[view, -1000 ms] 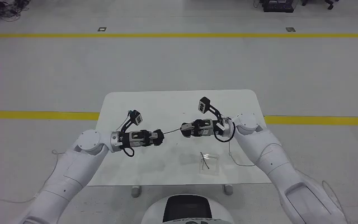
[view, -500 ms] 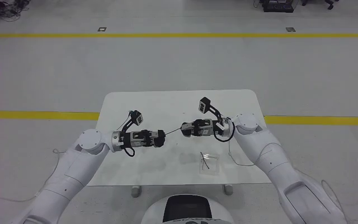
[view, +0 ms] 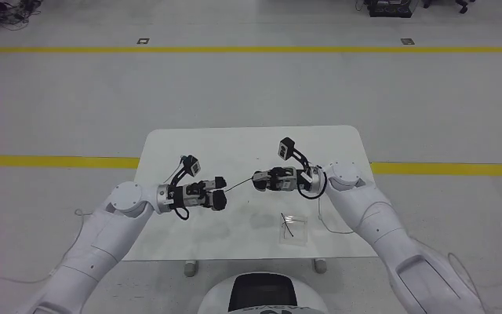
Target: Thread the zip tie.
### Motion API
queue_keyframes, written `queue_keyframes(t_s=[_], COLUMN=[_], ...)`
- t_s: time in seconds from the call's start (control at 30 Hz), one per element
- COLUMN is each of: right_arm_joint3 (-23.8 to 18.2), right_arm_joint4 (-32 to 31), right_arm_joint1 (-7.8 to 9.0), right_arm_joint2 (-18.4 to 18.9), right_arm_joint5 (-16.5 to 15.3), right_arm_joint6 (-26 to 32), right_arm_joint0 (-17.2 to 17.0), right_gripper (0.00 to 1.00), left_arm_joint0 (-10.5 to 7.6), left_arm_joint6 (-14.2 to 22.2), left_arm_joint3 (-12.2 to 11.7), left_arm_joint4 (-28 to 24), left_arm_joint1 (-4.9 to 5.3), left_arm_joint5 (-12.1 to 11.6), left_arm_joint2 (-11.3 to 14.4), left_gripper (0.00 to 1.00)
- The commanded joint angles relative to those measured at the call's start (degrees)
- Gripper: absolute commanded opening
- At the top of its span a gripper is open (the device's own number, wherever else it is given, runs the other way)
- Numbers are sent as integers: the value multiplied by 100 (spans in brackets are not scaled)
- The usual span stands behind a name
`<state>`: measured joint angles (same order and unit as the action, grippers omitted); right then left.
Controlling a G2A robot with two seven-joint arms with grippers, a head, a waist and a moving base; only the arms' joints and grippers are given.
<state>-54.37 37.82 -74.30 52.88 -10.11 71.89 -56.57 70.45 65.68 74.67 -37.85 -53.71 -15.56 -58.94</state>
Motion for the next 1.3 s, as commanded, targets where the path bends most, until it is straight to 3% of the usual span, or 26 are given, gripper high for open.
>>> queue_keyframes(t_s=[0.0,0.07,0.23,0.47,0.73,0.97,1.27], right_arm_joint3=[-78,-112,-160,-198,-198,-527,-591], right_arm_joint4=[289,448,679,699,699,680,598], right_arm_joint1=[13,25,24,-9,-9,-19,-25], right_arm_joint2=[103,179,245,190,190,147,137], right_arm_joint5=[-20,-24,-4,-2,-2,107,16], right_arm_joint6=[83,200,352,324,324,74,72], right_arm_joint0=[-90,-149,-228,-256,-256,-462,-454], right_gripper=[0,0,0,0,0,0,0], left_arm_joint0=[46,86,75,-123,-123,-57,-80], left_arm_joint6=[54,255,688,964,964,732,769], left_arm_joint3=[-72,-181,-464,-779,-779,-466,-442], left_arm_joint4=[-285,-826,-1687,-1619,-1619,-1539,-1501], left_arm_joint1=[-22,-62,-198,-436,-436,-466,-481], left_arm_joint5=[-228,-392,-392,-392,-392,-300,-310], left_arm_joint2=[-7,-6,-42,12,12,98,129], left_gripper=[100,100,100,100,100,100,100])
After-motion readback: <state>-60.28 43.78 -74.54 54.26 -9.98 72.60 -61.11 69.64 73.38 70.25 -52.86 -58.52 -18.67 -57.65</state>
